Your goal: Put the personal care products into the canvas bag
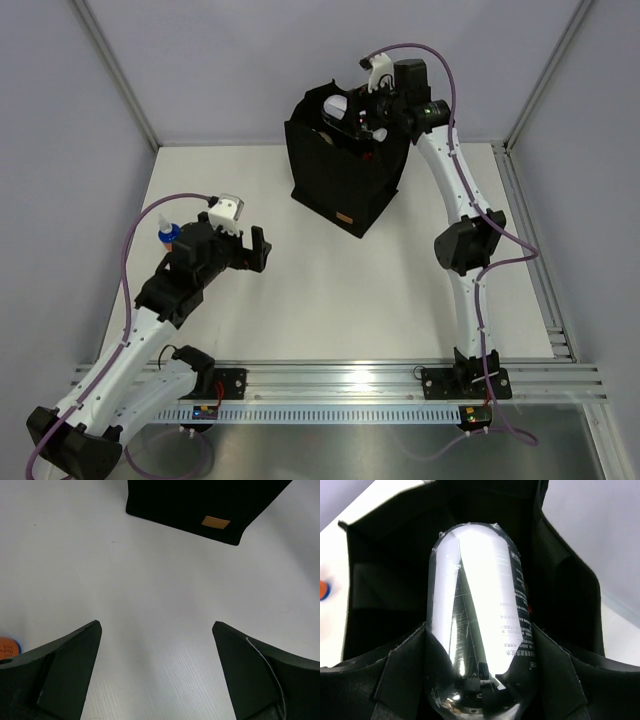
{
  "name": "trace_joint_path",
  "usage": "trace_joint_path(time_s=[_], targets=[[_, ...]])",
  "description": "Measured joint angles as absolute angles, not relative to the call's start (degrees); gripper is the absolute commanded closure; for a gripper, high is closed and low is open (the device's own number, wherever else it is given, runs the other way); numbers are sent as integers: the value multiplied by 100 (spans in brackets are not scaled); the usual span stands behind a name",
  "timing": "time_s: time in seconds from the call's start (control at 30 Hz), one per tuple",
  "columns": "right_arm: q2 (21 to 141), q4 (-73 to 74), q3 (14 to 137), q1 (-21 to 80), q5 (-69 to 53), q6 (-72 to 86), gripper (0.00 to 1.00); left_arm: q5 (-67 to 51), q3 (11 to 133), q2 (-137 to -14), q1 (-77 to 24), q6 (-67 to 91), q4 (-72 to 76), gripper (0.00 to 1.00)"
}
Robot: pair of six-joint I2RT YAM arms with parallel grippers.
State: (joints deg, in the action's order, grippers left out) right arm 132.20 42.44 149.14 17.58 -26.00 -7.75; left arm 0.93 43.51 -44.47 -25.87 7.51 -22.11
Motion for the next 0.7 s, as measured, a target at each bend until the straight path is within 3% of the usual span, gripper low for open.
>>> trace_joint_path(time_s=[0.27, 0.5, 0.6, 0.7], targets=[[13225, 3736, 15054, 2051, -1850, -598, 100, 154, 4346, -4482, -2587, 751, -2209, 1], [13371, 3004, 14387, 2357, -1273, -517, 98, 169, 4346, -4486, -2587, 749, -2211, 1], [13375, 2867, 13690, 2362, -1177, -554, 84, 174, 4346, -4484, -2587, 749, -2209, 1], [13238, 2414, 12851, 2324, -1275, -718, 51, 174, 4346, -4484, -2587, 751, -2209, 1]])
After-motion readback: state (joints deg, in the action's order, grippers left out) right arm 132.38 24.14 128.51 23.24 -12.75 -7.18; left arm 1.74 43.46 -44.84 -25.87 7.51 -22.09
